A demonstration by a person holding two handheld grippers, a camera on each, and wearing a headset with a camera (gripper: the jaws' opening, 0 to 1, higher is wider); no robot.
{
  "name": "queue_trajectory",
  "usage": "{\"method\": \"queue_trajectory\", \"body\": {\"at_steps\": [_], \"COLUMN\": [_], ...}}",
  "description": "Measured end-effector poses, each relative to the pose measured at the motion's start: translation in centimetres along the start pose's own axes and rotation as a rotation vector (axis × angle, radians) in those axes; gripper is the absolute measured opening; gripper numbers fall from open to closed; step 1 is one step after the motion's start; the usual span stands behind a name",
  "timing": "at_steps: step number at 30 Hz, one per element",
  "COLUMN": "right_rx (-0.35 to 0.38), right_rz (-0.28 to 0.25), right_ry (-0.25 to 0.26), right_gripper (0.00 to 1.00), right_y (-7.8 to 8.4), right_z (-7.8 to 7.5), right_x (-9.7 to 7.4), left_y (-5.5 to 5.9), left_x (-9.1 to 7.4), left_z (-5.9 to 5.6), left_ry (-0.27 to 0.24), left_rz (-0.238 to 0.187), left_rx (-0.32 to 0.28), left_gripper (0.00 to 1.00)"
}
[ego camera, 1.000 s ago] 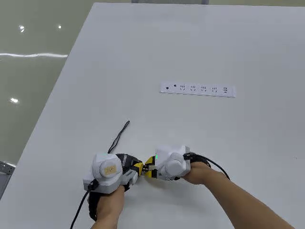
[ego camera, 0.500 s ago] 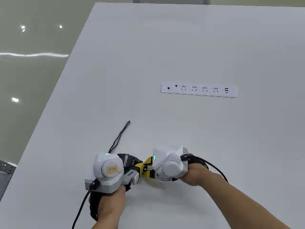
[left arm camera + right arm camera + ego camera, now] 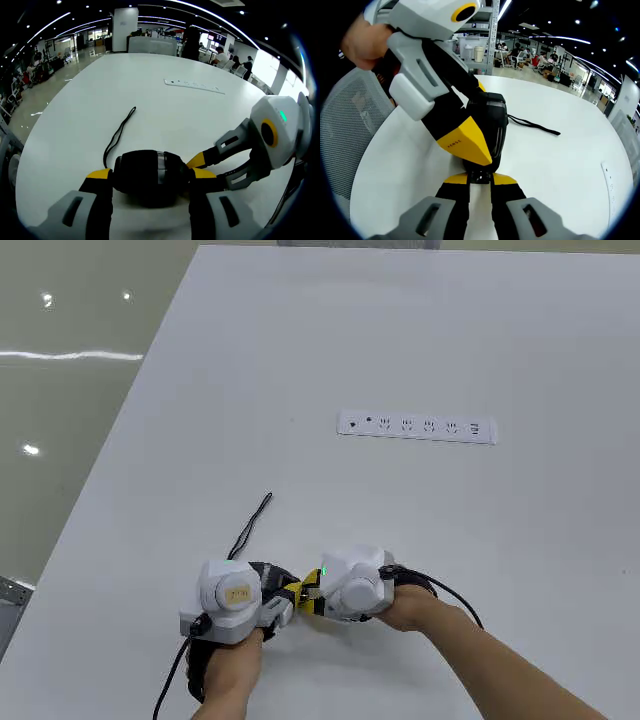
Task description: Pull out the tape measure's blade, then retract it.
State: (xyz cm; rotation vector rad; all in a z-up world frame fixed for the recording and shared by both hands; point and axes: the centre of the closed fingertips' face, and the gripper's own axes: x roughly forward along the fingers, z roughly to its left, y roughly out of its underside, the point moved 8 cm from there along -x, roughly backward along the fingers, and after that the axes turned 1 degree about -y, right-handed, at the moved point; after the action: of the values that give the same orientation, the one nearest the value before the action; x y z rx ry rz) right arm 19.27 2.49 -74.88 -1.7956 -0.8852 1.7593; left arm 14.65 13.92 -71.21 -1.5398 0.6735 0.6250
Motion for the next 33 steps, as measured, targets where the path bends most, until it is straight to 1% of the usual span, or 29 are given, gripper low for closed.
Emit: {"method": "queue_trajectory", "body": {"at_steps": [3,5,6,8,9,11,13,14,15,17,19,21,22,24,26,28,29,30,31,33], "right_rx": [-0.001,0.005,0.009,0.025,0.027,0.032,0.054,0.072,0.069,0.071,0.079,0.087,0.099,0.115,0.135,0.159,0.17,0.188,0.202,0.214], "right_rz": [0.003,0.005,0.005,0.014,0.014,0.004,-0.001,0.003,0.002,-0.013,-0.017,-0.006,-0.01,-0.019,-0.025,-0.027,-0.03,-0.037,-0.048,-0.054], "right_ry": [0.006,0.012,0.016,0.023,0.022,0.025,0.033,0.037,0.04,0.054,0.058,0.064,0.067,0.081,0.094,0.112,0.118,0.133,0.146,0.161], "right_gripper": [0.15,0.15,0.17,0.23,0.24,0.23,0.25,0.28,0.3,0.3,0.32,0.35,0.36,0.37,0.39,0.41,0.42,0.43,0.44,0.46], "right_y": [-0.1,-0.2,-0.2,0.0,0.0,-0.2,-0.1,0.1,0.1,-0.1,-0.1,0.1,0.1,0.4,0.7,1.0,1.1,1.1,1.2,1.4], "right_z": [-0.3,-0.2,-0.1,0.0,0.1,0.3,0.2,0.2,0.2,0.5,0.5,0.5,0.8,0.8,0.8,1.0,1.1,1.5,1.6,1.7], "right_x": [0.2,0.0,0.0,0.0,0.0,-0.2,-0.2,-0.2,-0.3,-1.0,-1.2,-1.3,-1.7,-1.8,-2.0,-2.6,-2.8,-3.5,-3.8,-4.3], "left_y": [0.0,0.0,0.0,0.0,0.0,-0.1,0.0,0.0,0.0,0.1,-0.1,-0.2,-0.3,-0.4,-0.4,-0.4,-0.2,-0.1,-0.1,-0.2], "left_x": [0.1,-0.2,-0.2,-0.2,-0.2,-0.4,-0.4,-0.3,-0.3,-0.5,-0.6,-0.7,-0.8,-1.1,-1.2,-1.5,-1.5,-1.6,-1.7,-2.2], "left_z": [0.0,-0.1,-0.1,0.0,0.0,-0.1,-0.1,-0.2,-0.2,-0.3,-0.3,-0.1,0.0,-0.1,0.1,0.1,-0.1,-0.1,0.2,0.1], "left_ry": [0.001,0.006,0.008,0.011,0.016,0.029,0.038,0.047,0.055,0.065,0.074,0.09,0.097,0.11,0.134,0.153,0.162,0.167,0.176,0.202], "left_rz": [0.018,0.021,0.021,0.019,0.02,0.021,0.023,0.024,0.026,0.026,0.025,0.018,0.016,0.014,0.014,0.012,0.009,0.01,0.01,-0.001], "left_rx": [0.0,0.004,0.006,0.011,0.019,0.02,0.025,0.038,0.045,0.063,0.075,0.095,0.105,0.12,0.135,0.155,0.165,0.177,0.193,0.224], "left_gripper": [0.58,0.58,0.58,0.58,0.58,0.6,0.64,0.65,0.65,0.68,0.71,0.72,0.72,0.73,0.74,0.74,0.75,0.75,0.76,0.78]}}
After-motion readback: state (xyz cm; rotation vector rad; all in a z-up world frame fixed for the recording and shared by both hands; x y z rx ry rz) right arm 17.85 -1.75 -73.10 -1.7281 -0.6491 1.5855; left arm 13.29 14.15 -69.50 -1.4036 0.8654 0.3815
